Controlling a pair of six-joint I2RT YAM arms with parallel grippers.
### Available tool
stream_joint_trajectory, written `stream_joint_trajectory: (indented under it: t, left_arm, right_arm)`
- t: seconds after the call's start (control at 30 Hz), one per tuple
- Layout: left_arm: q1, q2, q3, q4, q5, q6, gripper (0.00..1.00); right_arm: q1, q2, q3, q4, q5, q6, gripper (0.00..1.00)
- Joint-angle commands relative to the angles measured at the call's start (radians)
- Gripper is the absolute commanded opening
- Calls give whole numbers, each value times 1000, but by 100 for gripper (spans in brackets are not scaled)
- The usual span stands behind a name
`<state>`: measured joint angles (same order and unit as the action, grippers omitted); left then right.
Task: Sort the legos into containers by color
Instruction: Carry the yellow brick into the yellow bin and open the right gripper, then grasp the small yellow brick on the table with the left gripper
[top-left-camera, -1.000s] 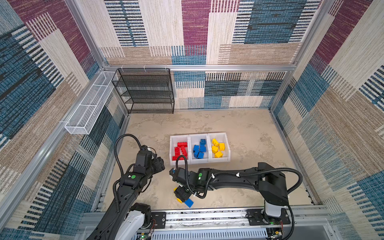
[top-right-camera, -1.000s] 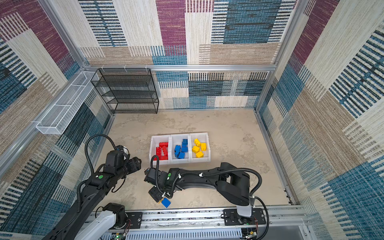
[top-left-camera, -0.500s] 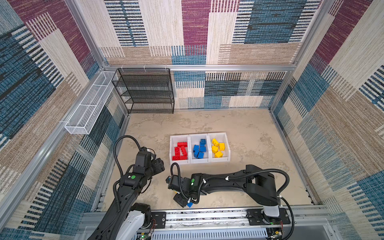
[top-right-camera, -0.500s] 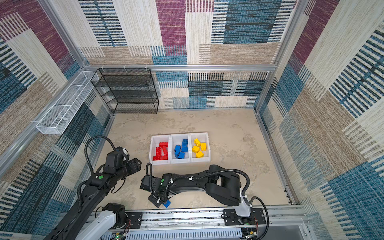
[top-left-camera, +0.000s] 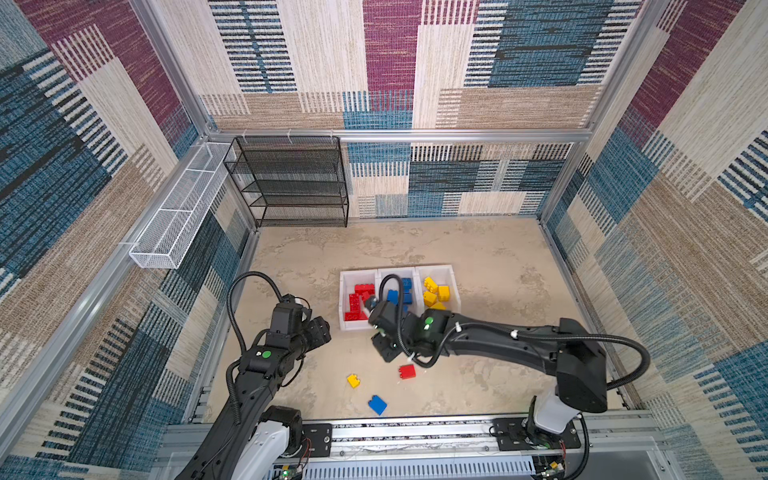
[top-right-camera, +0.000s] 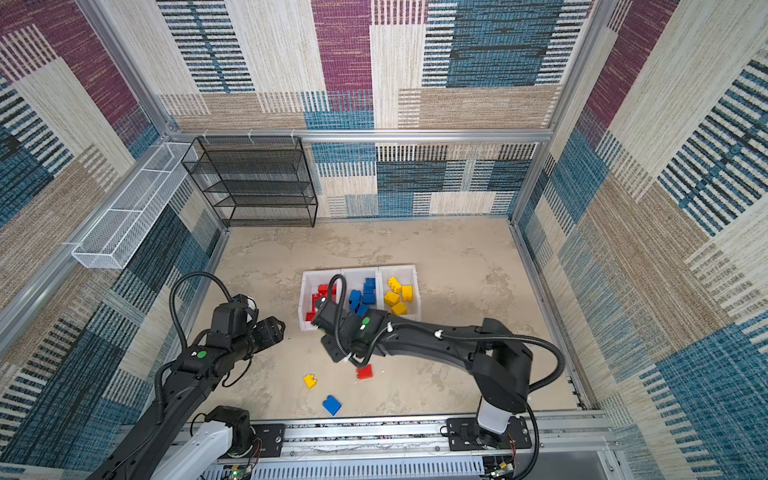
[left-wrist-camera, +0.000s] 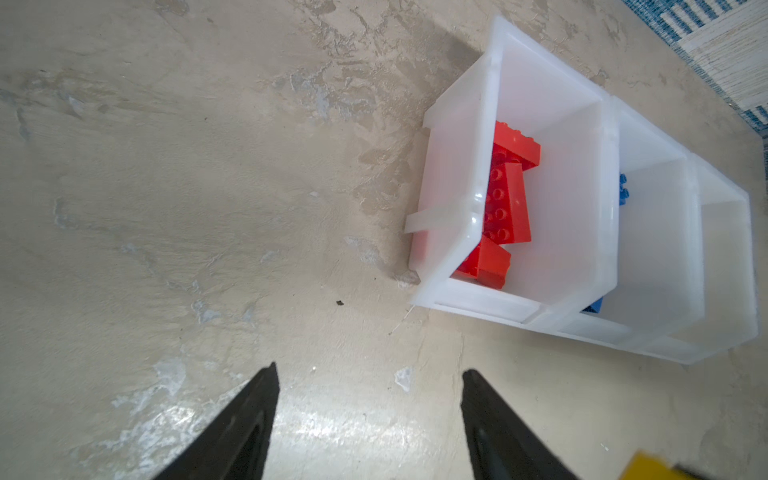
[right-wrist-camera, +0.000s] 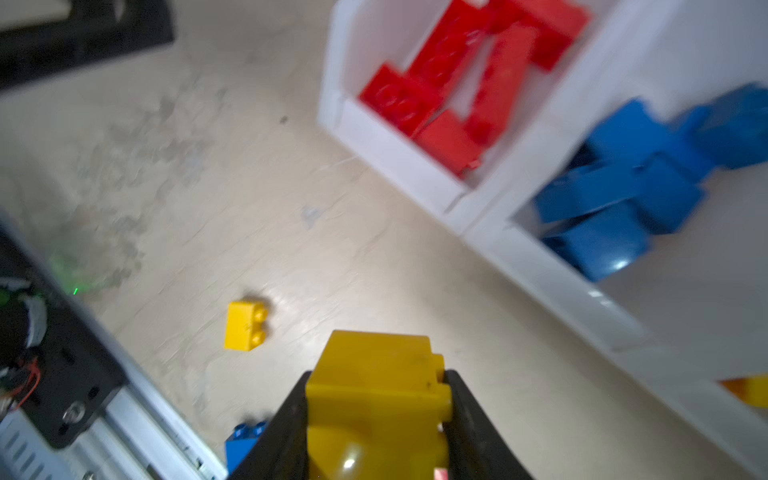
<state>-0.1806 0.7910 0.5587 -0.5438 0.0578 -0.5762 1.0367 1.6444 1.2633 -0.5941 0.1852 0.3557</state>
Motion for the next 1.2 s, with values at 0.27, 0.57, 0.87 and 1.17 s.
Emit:
stream_joint_trajectory:
  t: [0.27,0.57,0.87,1.17]
  left_arm:
    - [-17,-53,-62,-38,131,-78,67]
    - [-130,-74,-106,-42,123,-142,65]
    - [-276,-18,-100,-43,44,-181,65]
    - [-383,55,-105,-39,28,-213,63]
  right_arm:
    - [-387,-51,-130,120,18,-17,45]
    - [-425,-40,-163,139,9,4,69]
    - [-431,-113,-193,134,5,22,78]
    - [-431,-206,-247,124,-3,61,79]
